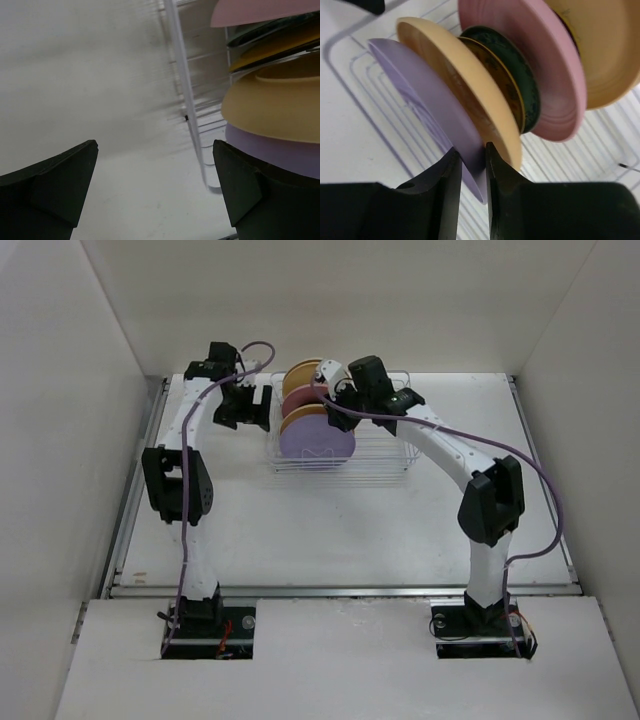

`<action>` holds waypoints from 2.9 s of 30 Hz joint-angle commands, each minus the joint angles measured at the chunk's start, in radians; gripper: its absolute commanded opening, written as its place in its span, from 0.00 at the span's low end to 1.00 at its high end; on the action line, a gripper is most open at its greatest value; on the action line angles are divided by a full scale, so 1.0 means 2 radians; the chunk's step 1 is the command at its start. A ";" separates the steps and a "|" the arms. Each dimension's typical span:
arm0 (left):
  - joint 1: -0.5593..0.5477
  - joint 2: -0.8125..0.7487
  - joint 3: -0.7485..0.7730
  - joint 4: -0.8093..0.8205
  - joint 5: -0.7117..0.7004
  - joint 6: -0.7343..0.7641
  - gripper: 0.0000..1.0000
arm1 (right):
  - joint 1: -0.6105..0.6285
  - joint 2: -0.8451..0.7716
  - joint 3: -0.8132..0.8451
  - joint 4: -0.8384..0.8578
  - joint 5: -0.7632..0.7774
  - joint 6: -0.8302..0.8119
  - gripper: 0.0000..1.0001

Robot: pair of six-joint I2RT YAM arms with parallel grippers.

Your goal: Unload the plates from the dish rack

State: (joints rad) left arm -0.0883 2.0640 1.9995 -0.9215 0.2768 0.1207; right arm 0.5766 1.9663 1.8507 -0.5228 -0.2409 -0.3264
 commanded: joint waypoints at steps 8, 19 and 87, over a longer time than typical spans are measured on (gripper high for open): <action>-0.025 0.033 0.036 -0.012 0.027 -0.040 0.81 | 0.009 -0.021 0.017 0.018 0.055 -0.006 0.05; -0.025 0.061 0.026 -0.022 0.072 -0.082 0.00 | 0.018 -0.079 0.013 0.060 0.107 -0.021 0.00; -0.071 -0.035 0.058 0.017 0.058 0.058 0.41 | 0.150 -0.070 -0.322 0.139 0.163 0.257 0.05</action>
State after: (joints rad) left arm -0.1814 2.0262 2.0769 -0.9070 0.3550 0.1429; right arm 0.8837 1.8385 1.1812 -0.2897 -0.0769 0.1680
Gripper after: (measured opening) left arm 0.401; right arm 0.031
